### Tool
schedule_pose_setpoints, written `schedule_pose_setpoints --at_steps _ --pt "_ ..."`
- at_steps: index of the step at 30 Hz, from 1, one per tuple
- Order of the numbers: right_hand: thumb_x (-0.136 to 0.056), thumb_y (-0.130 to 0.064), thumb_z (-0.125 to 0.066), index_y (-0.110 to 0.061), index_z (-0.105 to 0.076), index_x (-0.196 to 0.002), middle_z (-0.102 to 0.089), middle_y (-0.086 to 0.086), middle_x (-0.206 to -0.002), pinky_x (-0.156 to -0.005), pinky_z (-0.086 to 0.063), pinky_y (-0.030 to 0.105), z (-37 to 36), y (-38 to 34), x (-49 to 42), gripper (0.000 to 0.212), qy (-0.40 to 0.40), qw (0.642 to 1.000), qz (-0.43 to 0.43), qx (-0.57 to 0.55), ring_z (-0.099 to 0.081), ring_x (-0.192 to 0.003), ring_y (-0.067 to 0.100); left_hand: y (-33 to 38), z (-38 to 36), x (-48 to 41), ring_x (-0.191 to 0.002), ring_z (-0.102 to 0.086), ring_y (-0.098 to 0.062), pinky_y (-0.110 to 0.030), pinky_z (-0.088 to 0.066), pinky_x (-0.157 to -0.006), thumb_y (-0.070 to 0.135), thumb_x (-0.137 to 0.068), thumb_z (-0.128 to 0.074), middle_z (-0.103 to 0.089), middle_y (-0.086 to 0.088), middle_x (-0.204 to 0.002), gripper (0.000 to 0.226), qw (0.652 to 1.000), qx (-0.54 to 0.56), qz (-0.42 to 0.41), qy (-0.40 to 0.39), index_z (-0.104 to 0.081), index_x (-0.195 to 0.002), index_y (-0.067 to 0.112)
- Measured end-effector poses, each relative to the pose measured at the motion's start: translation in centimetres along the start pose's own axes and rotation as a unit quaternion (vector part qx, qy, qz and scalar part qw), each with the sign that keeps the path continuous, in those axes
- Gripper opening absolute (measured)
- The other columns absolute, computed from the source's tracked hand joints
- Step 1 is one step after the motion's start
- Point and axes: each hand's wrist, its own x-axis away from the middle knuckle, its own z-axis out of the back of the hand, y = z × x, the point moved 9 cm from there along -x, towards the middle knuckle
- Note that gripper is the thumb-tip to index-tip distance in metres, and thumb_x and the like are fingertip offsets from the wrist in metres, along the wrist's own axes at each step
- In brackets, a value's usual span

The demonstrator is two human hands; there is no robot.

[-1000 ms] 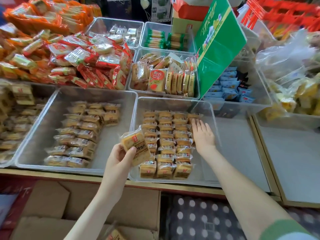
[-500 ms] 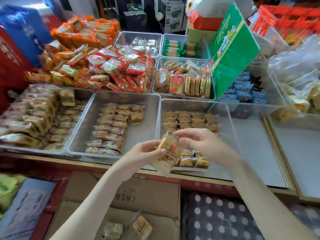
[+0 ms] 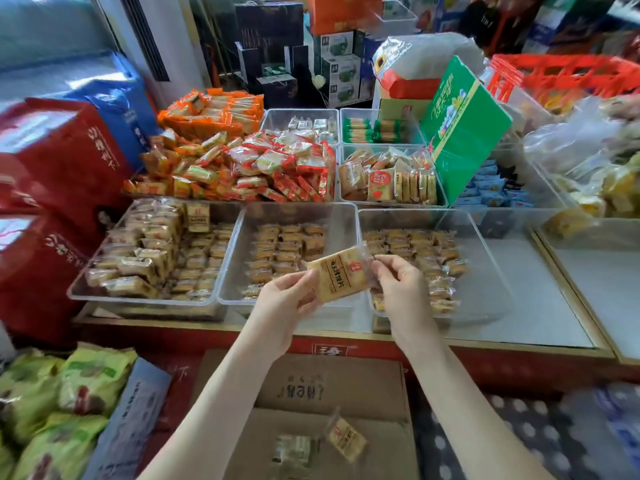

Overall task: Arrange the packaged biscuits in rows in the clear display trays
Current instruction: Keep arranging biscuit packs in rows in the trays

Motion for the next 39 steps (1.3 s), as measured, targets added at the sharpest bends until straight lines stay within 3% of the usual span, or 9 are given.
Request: schedule_pose_setpoints --at_steps 7,13,16,20,24,28,30,34,39 --pt "-0.099 -0.006 -0.049 -0.014 -0.065 -0.093 -0.066 0.002 -0.083 -0.058 -0.047 0.015 -3.5 1.5 3.3 0.019 -0.029 0.995 -0.047 -0.083 -0.054 -0.071 0.011 -0.5 4.8 1.3 -0.079 -0.074 -0.014 -0.027 -0.061 -0.073 0.016 -0.090 -0.068 -0.076 -0.008 -0.085 0.014 0.999 -0.042 -0.010 0.025 -0.068 -0.098 0.004" --pt "-0.100 -0.008 -0.047 -0.008 -0.066 -0.097 -0.062 -0.002 -0.070 -0.054 -0.043 0.015 -5.1 0.6 4.6 0.020 -0.093 0.995 -0.028 -0.008 -0.050 -0.059 0.006 0.7 6.1 2.5 -0.067 -0.065 -0.016 -0.026 -0.059 -0.063 0.003 -0.092 -0.061 -0.066 -0.009 -0.074 0.006 0.996 -0.043 -0.065 -0.041 -0.062 -0.086 0.002" --pt "-0.101 -0.013 -0.049 -0.009 -0.067 -0.094 -0.062 0.000 -0.071 -0.052 -0.041 0.015 -5.3 0.1 4.8 0.020 -0.073 0.997 -0.001 -0.009 -0.049 -0.056 0.004 1.6 6.3 3.1 -0.061 -0.062 -0.013 -0.027 -0.058 -0.061 0.002 -0.092 -0.060 -0.063 -0.006 -0.066 0.011 0.991 -0.050 -0.095 -0.078 -0.057 -0.081 0.004" --pt "-0.100 -0.013 -0.049 -0.013 -0.064 -0.088 -0.066 0.000 -0.075 -0.058 -0.048 0.018 -5.5 0.4 5.2 0.020 -0.026 0.997 -0.008 -0.075 -0.058 -0.063 0.005 2.3 7.5 2.9 -0.060 -0.060 -0.013 -0.027 -0.057 -0.062 0.004 -0.090 -0.063 -0.063 -0.005 -0.065 0.013 0.992 -0.045 -0.109 -0.053 -0.056 -0.080 0.007" --pt "-0.103 -0.019 -0.045 -0.015 -0.056 -0.089 -0.070 0.008 -0.094 -0.075 -0.059 0.036 -6.1 0.6 5.4 0.018 0.002 0.994 -0.015 -0.104 -0.070 -0.090 0.020 2.3 7.9 2.5 -0.077 -0.066 -0.013 -0.033 -0.060 -0.076 0.015 -0.092 -0.067 -0.069 -0.002 -0.086 0.005 0.983 -0.134 -0.118 0.030 -0.065 -0.094 0.011" --pt "-0.103 -0.024 -0.044 -0.023 -0.052 -0.086 -0.065 0.003 -0.087 -0.066 -0.059 0.035 -5.2 -1.8 6.0 0.018 0.090 0.991 0.096 0.020 -0.065 -0.081 0.010 2.7 5.1 3.6 -0.101 -0.060 -0.003 -0.026 -0.052 -0.091 0.036 -0.095 -0.060 -0.063 0.012 -0.112 0.030 0.948 -0.267 -0.162 0.054 -0.058 -0.122 0.022" --pt "-0.102 -0.022 -0.048 -0.023 -0.055 -0.089 -0.063 -0.007 -0.082 -0.065 -0.052 0.027 -6.1 -3.6 6.8 0.014 0.066 0.981 0.173 0.059 -0.060 -0.075 0.001 1.4 2.8 3.4 -0.111 -0.060 -0.007 -0.035 -0.049 -0.101 0.044 -0.096 -0.056 -0.066 0.007 -0.120 0.041 0.970 -0.195 -0.139 -0.028 -0.058 -0.130 0.022" --pt "-0.100 -0.010 -0.050 -0.017 -0.064 -0.119 -0.067 -0.009 -0.116 -0.092 -0.049 0.019 -8.8 -4.0 7.8 0.025 -0.115 0.968 0.213 0.063 -0.060 -0.110 0.002 0.8 1.5 2.7 -0.113 -0.062 -0.021 -0.044 -0.049 -0.103 0.038 -0.090 -0.065 -0.066 -0.015 -0.119 0.043 0.990 0.007 -0.101 -0.100 -0.060 -0.126 0.015" --pt "-0.099 -0.014 -0.052 -0.022 -0.059 -0.125 -0.062 -0.008 -0.119 -0.094 -0.047 0.019 -3.5 -3.2 4.5 0.028 -0.021 0.985 0.160 0.054 -0.056 -0.112 0.003 0.4 1.1 1.4 -0.111 -0.065 -0.029 -0.027 -0.059 -0.077 0.016 -0.094 -0.055 -0.065 -0.017 -0.123 0.029 0.984 0.107 -0.067 -0.127 -0.057 -0.121 0.009"
